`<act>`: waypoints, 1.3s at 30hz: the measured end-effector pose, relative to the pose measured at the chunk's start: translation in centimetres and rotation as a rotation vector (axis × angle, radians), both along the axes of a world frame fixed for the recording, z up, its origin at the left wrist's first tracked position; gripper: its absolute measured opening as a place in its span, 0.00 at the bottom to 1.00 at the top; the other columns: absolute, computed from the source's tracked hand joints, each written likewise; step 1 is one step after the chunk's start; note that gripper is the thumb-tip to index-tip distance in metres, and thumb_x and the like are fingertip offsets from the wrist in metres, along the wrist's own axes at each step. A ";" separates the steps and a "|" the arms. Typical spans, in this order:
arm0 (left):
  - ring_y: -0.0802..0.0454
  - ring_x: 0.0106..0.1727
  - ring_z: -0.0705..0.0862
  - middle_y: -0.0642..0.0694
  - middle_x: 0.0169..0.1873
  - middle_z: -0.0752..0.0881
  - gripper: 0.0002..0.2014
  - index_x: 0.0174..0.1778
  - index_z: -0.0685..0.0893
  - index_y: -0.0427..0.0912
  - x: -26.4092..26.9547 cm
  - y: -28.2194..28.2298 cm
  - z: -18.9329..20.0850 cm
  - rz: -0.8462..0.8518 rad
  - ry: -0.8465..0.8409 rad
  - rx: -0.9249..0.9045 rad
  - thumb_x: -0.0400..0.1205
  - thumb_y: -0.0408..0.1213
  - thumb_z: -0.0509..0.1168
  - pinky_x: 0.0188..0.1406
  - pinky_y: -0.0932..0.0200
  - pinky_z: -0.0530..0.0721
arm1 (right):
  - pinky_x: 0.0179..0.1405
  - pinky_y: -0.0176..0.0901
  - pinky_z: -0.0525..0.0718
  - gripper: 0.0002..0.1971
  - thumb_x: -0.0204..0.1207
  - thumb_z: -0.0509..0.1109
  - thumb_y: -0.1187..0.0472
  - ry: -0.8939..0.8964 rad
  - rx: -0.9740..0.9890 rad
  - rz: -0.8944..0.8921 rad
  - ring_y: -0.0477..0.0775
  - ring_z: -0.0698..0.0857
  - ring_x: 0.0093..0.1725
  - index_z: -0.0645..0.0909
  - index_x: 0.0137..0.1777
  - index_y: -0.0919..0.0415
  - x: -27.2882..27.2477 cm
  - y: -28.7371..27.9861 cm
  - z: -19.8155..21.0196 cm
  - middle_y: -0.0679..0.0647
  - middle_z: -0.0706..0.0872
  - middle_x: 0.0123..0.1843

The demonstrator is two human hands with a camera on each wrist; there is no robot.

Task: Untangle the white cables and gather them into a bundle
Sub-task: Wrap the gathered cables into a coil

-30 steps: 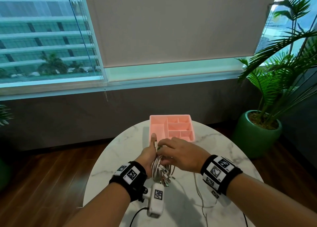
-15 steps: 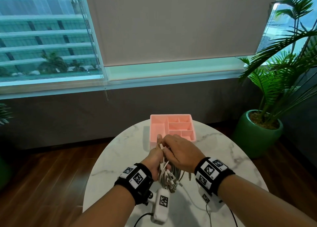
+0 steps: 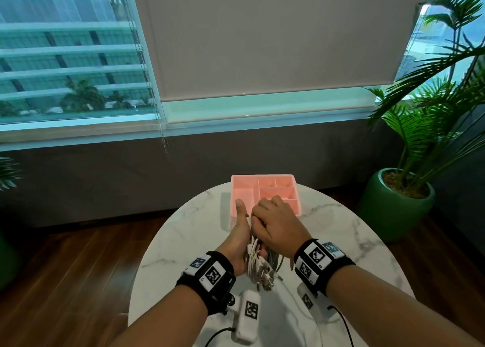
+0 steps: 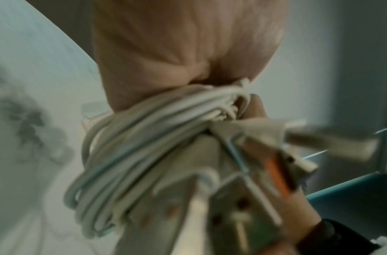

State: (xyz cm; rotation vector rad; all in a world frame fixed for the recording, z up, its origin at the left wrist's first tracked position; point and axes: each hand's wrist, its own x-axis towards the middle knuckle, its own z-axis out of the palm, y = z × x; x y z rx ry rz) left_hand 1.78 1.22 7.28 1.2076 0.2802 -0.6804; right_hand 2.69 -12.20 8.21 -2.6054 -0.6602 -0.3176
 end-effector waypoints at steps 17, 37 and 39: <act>0.59 0.13 0.68 0.49 0.16 0.71 0.42 0.21 0.79 0.45 -1.0 0.7 0.6 -0.150 0.024 -0.074 0.66 0.85 0.47 0.16 0.67 0.65 | 0.38 0.47 0.82 0.21 0.78 0.60 0.38 0.445 0.386 -0.079 0.46 0.84 0.32 0.82 0.38 0.54 0.1 -0.4 0.2 0.50 0.86 0.33; 0.48 0.34 0.89 0.40 0.35 0.89 0.17 0.50 0.86 0.32 -1.6 1.0 0.5 -0.203 -0.290 -0.073 0.80 0.44 0.76 0.38 0.55 0.90 | 0.31 0.48 0.72 0.16 0.71 0.66 0.55 0.479 0.471 -0.122 0.48 0.71 0.25 0.73 0.21 0.55 1.6 -0.8 0.6 0.48 0.73 0.22; 0.51 0.27 0.87 0.41 0.31 0.89 0.01 0.46 0.87 0.33 -1.7 1.1 0.6 -0.225 -0.312 -0.017 0.81 0.27 0.73 0.31 0.58 0.88 | 0.34 0.48 0.74 0.20 0.75 0.66 0.57 0.507 0.439 -0.105 0.45 0.72 0.24 0.74 0.19 0.52 1.9 -0.8 0.5 0.45 0.74 0.20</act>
